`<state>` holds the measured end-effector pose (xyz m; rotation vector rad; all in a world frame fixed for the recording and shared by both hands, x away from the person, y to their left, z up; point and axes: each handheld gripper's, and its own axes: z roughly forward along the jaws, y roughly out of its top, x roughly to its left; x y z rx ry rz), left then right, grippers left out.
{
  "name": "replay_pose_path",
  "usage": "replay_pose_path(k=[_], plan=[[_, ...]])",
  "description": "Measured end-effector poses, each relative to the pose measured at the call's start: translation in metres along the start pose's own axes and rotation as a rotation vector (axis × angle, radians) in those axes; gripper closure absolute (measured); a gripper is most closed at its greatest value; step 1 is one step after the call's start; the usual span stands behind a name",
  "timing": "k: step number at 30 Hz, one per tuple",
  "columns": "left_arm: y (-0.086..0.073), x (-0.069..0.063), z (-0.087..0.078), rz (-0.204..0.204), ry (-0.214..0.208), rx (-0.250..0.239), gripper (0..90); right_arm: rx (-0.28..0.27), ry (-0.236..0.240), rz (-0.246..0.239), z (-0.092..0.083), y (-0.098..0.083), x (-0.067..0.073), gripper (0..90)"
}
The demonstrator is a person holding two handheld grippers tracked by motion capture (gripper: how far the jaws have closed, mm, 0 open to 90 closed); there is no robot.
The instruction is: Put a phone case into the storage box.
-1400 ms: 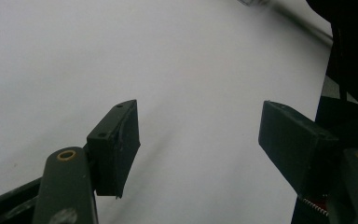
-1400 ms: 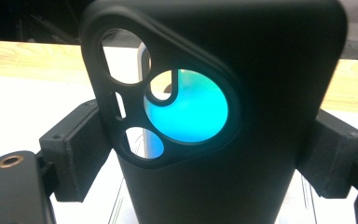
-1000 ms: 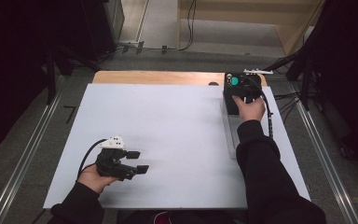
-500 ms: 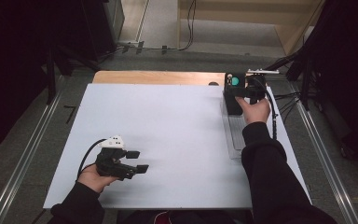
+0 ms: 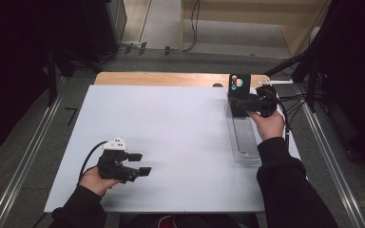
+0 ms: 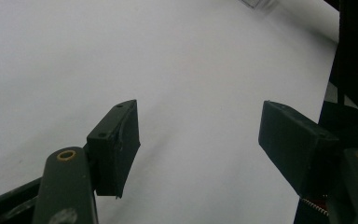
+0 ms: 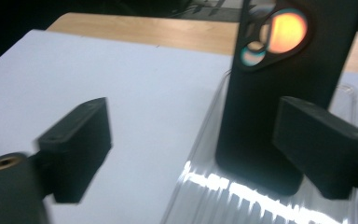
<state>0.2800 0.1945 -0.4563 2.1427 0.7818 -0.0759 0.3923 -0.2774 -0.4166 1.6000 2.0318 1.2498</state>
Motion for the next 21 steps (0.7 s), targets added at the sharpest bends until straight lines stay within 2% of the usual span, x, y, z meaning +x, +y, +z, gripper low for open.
replay_pose_path(k=[4, 10, 19, 21], plan=[[0.0, 0.0, 0.0, -0.001, -0.001, -0.001, 29.7, 0.018, 0.032, -0.039, -0.009, -0.009, 0.014, 12.1], [0.0, 0.0, 0.0, -0.003, 0.002, -0.001, 29.7, 0.029, 0.14, -0.075, -0.019, -0.024, 0.029, 12.2], [0.0, 0.002, -0.002, -0.003, 0.005, 0.001, 29.7, 0.061, 0.249, -0.156, -0.028, -0.047, 0.056, 13.3], [-0.001, 0.002, -0.002, -0.005, 0.006, -0.002, 29.6, 0.07, 0.261, -0.182, -0.03, -0.053, 0.061, 18.2]])
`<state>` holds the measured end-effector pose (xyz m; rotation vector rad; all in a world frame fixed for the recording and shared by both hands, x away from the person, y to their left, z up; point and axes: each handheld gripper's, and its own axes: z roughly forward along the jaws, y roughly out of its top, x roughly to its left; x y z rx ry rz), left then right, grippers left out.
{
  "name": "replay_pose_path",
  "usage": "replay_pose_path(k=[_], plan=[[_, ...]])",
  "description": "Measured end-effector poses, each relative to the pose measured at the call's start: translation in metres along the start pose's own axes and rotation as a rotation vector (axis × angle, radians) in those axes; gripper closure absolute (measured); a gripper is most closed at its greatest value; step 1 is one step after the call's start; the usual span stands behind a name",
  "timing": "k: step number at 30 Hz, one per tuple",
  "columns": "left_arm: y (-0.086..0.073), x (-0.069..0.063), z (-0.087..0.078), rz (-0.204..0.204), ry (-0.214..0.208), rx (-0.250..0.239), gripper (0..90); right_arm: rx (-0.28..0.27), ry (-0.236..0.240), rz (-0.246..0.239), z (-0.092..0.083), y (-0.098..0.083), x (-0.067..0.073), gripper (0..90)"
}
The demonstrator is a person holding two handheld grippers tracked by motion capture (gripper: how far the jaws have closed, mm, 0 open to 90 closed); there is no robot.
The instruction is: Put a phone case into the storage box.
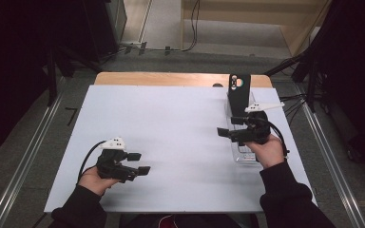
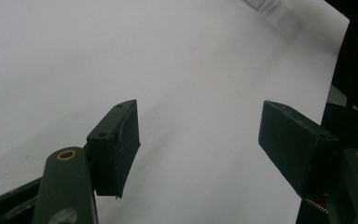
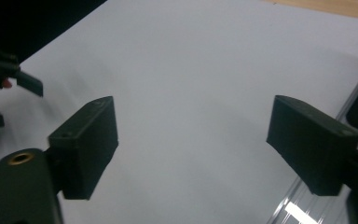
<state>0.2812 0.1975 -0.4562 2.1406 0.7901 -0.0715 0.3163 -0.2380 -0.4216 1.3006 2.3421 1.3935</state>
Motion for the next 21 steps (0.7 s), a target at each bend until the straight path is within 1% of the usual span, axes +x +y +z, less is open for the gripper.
replay_pose_path(k=[2, 8, 13, 15, 18, 21], plan=[[0.0, 0.0, 0.0, 0.001, 0.0, 0.001, 29.7, 0.012, 0.012, -0.025, 0.0, -0.005, 0.006, 18.9], [-0.001, 0.0, 0.0, 0.0, -0.003, 0.002, 29.7, 0.041, 0.048, -0.06, 0.003, -0.023, 0.017, 20.9], [-0.002, 0.0, -0.002, 0.001, -0.007, -0.002, 29.7, 0.058, 0.086, -0.051, 0.003, -0.038, 0.023, 22.0], [-0.003, 0.0, -0.002, 0.0, -0.008, 0.0, 29.7, 0.068, 0.088, -0.063, 0.002, -0.044, 0.026, 22.5], [-0.004, 0.0, -0.002, 0.005, -0.011, 0.002, 29.6, 0.091, 0.076, -0.083, 0.002, -0.054, 0.031, 22.7], [-0.005, -0.001, -0.002, 0.002, -0.014, -0.003, 29.6, 0.103, 0.083, -0.097, 0.001, -0.066, 0.033, 22.7]])
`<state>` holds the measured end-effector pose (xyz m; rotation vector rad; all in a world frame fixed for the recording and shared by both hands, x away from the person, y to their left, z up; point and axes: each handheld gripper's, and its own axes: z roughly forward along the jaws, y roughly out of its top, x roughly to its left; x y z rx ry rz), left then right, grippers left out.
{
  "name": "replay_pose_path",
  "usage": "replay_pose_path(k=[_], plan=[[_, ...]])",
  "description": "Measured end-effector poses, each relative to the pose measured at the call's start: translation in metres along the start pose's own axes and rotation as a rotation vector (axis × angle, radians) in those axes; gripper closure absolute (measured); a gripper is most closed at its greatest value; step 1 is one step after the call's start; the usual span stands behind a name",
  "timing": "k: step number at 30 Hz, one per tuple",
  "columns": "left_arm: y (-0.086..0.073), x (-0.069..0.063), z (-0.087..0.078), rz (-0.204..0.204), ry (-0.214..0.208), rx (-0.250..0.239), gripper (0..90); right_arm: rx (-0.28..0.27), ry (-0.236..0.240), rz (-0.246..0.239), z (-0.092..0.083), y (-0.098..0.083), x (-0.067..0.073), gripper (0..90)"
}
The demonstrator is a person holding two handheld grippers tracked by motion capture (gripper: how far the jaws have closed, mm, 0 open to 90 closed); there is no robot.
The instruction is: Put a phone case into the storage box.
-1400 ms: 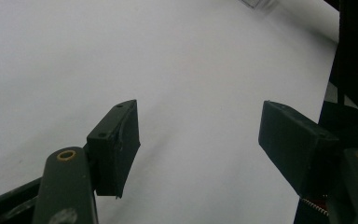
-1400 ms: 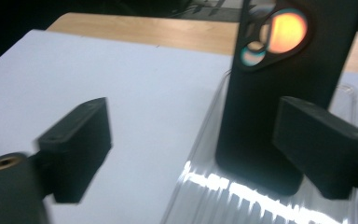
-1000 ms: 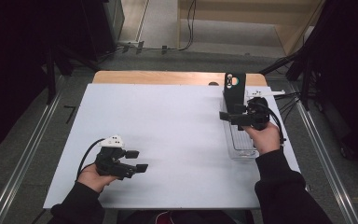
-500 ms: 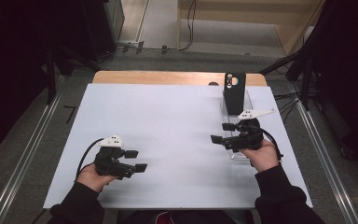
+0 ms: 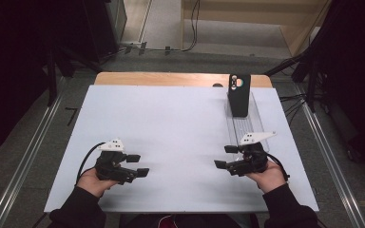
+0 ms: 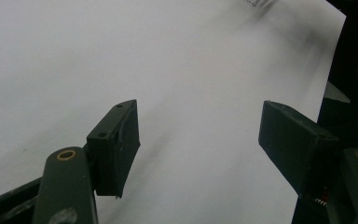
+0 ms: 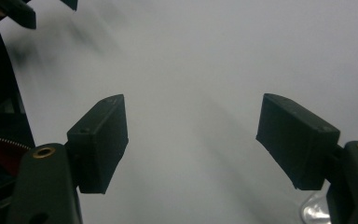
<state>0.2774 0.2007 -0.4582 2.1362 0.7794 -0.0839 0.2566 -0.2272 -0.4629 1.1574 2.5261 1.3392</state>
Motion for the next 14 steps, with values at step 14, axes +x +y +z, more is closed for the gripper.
replay_pose_path(k=[14], plan=[[-0.004, 0.001, -0.003, -0.009, -0.014, -0.016, 29.5, 0.031, 0.021, -0.004, -0.004, -0.028, 0.002, 22.7]])
